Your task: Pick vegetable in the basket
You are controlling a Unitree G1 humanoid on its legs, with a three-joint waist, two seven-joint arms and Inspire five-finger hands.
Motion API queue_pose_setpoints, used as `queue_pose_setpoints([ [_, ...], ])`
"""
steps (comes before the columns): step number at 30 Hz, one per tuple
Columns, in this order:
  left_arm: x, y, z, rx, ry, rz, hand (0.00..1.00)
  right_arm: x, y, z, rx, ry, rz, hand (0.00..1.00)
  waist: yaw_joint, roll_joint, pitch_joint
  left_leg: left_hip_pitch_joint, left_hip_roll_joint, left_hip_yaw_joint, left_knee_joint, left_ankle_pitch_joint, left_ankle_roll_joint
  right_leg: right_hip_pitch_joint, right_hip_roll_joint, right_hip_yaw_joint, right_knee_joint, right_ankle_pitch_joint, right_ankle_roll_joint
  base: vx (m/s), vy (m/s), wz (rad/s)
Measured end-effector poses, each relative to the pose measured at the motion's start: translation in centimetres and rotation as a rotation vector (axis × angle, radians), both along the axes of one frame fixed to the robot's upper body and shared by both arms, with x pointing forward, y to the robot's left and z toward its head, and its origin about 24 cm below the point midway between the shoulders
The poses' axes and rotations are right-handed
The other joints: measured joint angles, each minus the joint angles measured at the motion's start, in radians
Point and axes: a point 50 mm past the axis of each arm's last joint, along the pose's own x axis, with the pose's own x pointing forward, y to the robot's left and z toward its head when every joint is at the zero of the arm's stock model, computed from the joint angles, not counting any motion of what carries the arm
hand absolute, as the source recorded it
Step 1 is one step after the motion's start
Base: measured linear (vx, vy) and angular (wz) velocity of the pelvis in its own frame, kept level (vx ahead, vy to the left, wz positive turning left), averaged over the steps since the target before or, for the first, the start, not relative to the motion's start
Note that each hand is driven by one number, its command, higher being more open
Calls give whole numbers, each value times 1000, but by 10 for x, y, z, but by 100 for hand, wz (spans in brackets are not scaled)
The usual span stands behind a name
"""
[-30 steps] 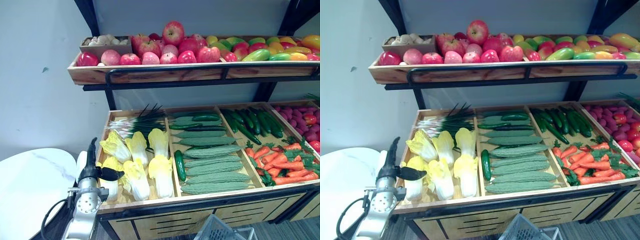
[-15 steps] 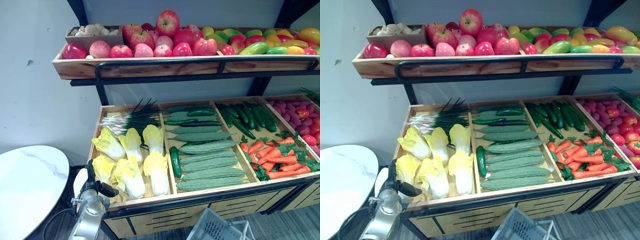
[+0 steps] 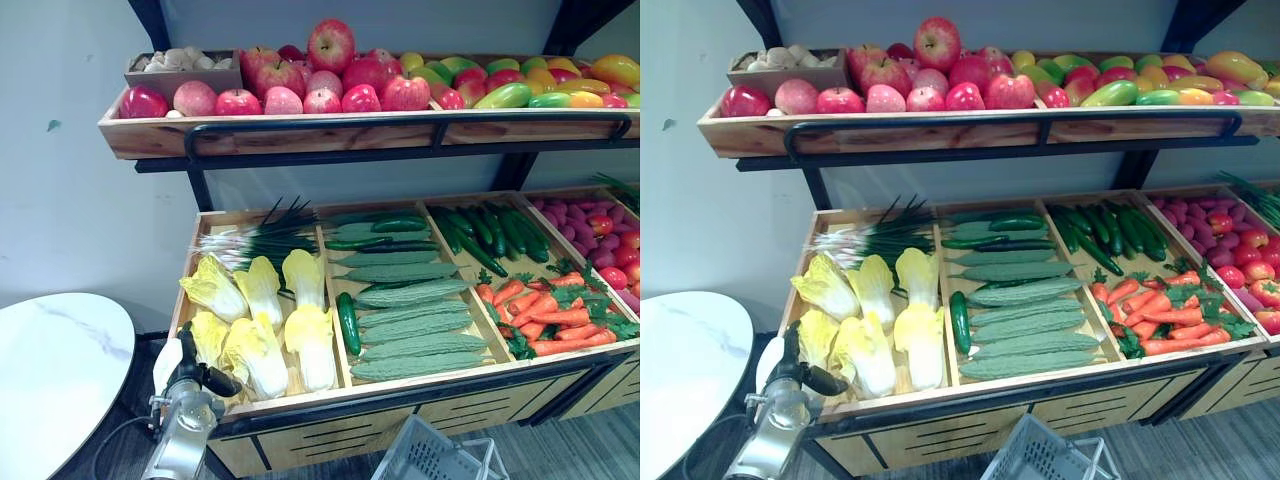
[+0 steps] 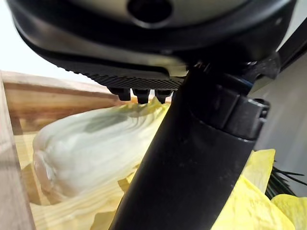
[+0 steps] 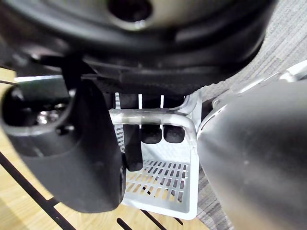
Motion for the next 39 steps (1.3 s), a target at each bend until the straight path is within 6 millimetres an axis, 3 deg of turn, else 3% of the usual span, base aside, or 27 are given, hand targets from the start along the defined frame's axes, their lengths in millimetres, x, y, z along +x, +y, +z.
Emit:
queue_pose_setpoints([
  [5, 3, -10, -8, 9, 23, -43, 100, 5, 0, 1, -5, -12, 10, 0, -3, 4, 12, 0, 4, 13, 0, -2, -3, -4, 5, 10, -2, 0, 0, 3, -2, -5],
  [13, 3, 1, -28, 17, 86, 68, 100, 10, -6, 1, -16, -5, 23, 0, -6, 26, 22, -9, 7, 16, 0, -3, -4, -17, 9, 15, -2, 0, 0, -2, -1, 0],
  [14, 3, 2, -29, 14, 78, 84, 0, 11, -6, 1, -16, -5, 26, 0, -6, 26, 22, -8, 7, 17, 0, -3, -4, -17, 12, 16, -2, 0, -1, 0, 0, 0],
  [26, -10, 32, -37, -157, -12, 373, 0, 25, 1, 1, -9, -21, 101, 0, -29, 24, 39, 26, 7, 45, 0, -13, -16, 4, 11, 40, -7, 0, 0, -15, -5, -7],
  [32, -6, 36, -35, -231, -51, 390, 0, 29, 2, 2, -4, -34, 106, 0, -31, 15, 61, 33, 7, 53, 0, -17, -21, 11, 7, 45, -14, -1, 1, -3, -1, -2],
  [39, 2, 40, -25, -282, -80, 417, 0, 30, -5, 3, 5, -17, 62, 0, -36, 24, 66, 36, 7, 54, 1, -17, -21, 17, 8, 41, -16, -3, 1, -15, -8, 1],
])
